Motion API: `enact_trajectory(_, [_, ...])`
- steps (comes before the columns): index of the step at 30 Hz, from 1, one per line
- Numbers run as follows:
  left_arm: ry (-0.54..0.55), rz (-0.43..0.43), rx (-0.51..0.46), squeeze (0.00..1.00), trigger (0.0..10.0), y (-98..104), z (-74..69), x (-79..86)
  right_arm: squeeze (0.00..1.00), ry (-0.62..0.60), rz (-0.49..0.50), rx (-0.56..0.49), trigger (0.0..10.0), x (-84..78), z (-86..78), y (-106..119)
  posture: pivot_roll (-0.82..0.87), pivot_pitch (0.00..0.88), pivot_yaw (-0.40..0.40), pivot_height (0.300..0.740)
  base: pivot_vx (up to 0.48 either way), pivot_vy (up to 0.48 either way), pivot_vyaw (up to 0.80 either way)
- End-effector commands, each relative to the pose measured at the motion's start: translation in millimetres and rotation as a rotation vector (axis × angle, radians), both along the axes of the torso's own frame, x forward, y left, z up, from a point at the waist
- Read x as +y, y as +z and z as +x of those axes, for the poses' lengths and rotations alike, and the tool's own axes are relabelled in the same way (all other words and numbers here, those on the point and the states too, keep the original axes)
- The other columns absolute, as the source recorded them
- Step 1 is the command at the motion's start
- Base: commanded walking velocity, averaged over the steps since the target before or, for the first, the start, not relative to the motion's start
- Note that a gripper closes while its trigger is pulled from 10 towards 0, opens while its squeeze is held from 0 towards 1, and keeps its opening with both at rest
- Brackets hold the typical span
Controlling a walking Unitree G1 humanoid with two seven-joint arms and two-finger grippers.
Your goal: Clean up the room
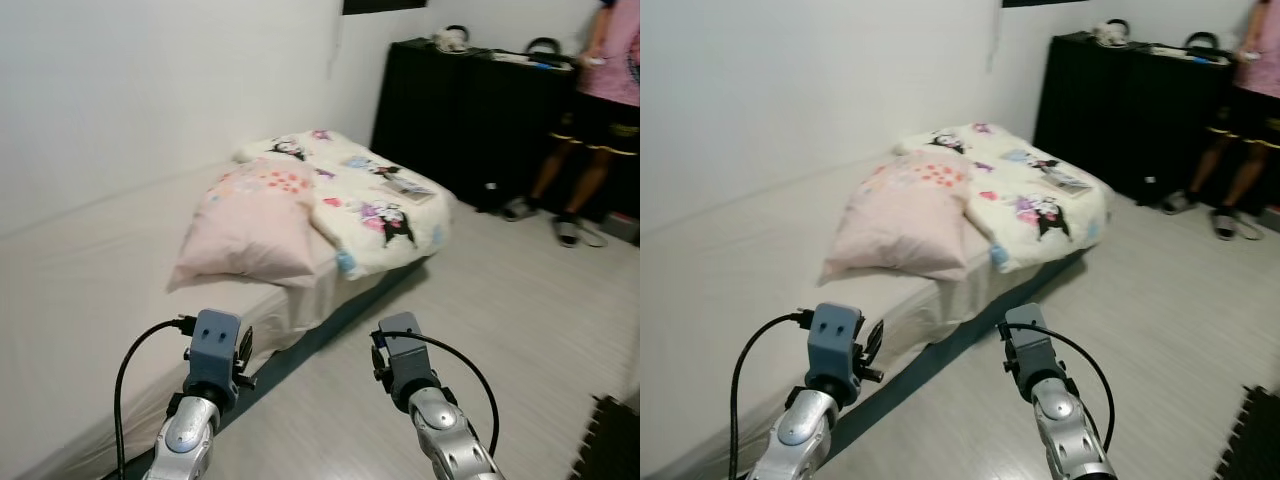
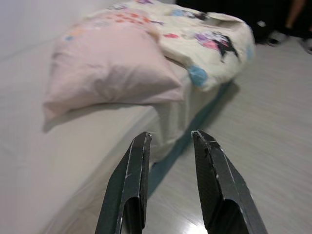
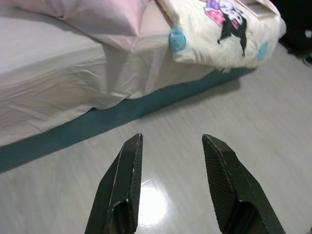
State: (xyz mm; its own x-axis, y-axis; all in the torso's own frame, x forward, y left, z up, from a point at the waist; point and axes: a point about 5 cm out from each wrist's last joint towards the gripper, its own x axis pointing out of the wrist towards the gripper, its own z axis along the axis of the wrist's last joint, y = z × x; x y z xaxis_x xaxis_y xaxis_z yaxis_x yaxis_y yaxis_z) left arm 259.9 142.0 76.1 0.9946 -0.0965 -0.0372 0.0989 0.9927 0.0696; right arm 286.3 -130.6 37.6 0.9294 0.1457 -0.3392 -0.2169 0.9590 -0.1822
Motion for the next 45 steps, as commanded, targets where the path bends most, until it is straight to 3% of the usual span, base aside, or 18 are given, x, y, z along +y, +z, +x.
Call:
enact_trajectory(1, [-0.015,-0.016,-0.009,0.0,10.0,1.7,0.4,-2.2,0.0,-0.002,0.015,-0.007,10.0,-0.4,-0.1,0.8,0.06,0.017,-0.016,0.74,0.0,0.0,-0.8])
enact_trajectory(12, [-0.014,-0.033,-0.007,0.0,10.0,2.7,0.7,-2.2,0.0,-0.009,0.036,-0.013,10.0,0.8,0.7,1.2,0.06,0.014,-0.015,0.74,0.0,0.0,-0.73])
enact_trajectory(22, [-0.003,-0.065,-0.031,0.0,10.0,6.8,2.2,-2.3,0.0,0.03,0.022,-0.006,10.0,5.9,0.0,0.1,0.06,0.013,-0.018,0.74,0.0,0.0,0.0])
enact_trajectory(45, [-0.003,-0.089,-0.043,0.0,10.0,9.0,0.9,-1.8,0.0,0.04,0.016,-0.005,10.0,5.1,-0.4,-0.1,0.06,0.006,-0.024,0.74,0.342,0.0,0.0])
